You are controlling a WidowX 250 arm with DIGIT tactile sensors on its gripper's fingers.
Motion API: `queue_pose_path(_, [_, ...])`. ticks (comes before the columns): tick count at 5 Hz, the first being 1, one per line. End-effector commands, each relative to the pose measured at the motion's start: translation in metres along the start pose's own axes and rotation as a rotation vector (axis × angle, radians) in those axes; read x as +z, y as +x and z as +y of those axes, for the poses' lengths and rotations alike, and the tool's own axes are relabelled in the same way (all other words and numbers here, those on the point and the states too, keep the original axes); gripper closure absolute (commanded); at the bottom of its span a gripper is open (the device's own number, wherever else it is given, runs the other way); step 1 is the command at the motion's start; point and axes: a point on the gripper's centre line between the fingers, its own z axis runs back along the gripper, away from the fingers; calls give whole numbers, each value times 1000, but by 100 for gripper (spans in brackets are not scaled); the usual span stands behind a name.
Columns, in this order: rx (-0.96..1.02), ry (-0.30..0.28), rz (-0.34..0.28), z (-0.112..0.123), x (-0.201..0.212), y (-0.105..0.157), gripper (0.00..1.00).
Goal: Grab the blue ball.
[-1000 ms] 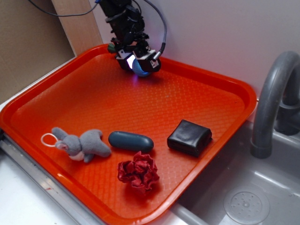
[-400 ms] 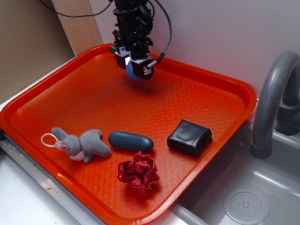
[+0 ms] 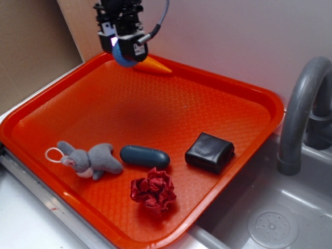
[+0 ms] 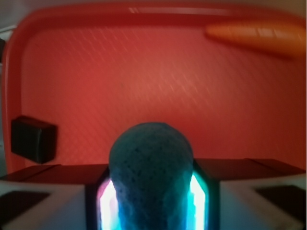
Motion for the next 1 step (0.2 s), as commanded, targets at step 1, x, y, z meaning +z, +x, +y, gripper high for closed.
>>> queue_pose_path(1, [-52,-63,-75,-14,37,-22,100])
